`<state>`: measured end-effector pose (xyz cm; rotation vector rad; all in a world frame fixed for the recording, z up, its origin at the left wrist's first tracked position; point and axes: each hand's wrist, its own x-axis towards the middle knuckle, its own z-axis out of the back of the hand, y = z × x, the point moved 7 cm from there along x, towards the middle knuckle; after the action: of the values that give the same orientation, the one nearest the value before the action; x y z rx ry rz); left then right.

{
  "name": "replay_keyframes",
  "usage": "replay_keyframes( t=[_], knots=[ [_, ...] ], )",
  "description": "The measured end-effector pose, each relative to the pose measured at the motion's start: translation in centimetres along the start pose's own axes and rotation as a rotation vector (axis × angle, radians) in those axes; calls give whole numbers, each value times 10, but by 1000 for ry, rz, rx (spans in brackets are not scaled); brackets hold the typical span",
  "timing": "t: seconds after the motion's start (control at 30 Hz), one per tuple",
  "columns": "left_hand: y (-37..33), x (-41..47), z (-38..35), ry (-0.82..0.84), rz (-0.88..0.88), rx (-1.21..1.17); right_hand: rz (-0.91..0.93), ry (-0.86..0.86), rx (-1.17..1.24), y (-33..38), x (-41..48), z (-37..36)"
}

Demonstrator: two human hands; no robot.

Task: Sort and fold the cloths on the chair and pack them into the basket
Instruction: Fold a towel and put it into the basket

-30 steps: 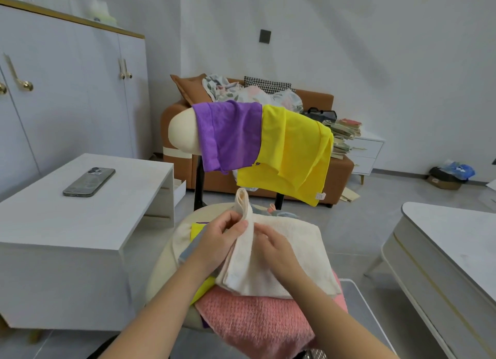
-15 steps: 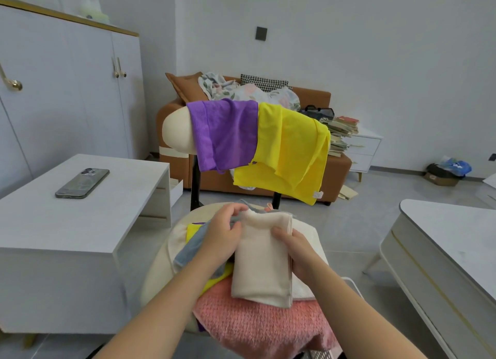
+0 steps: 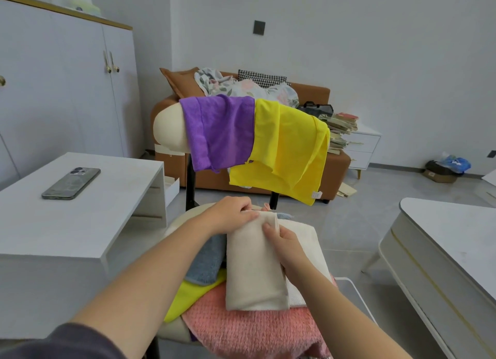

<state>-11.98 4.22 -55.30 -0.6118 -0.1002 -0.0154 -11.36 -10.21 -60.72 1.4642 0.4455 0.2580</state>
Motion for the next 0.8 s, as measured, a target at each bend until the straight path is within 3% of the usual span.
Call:
replay_keyframes(
  t=[0.2,0.4,0.8],
  knots=[
    [-1,-1,3,-153,-41,147,131,-248,-442,3,0,8],
    [7,-3,-5,-337,1,309,114,-237,-634,-1,-7,5],
    [40,-25,-17,-254,452,-450,158,-318,-743,5,-15,2]
  ],
)
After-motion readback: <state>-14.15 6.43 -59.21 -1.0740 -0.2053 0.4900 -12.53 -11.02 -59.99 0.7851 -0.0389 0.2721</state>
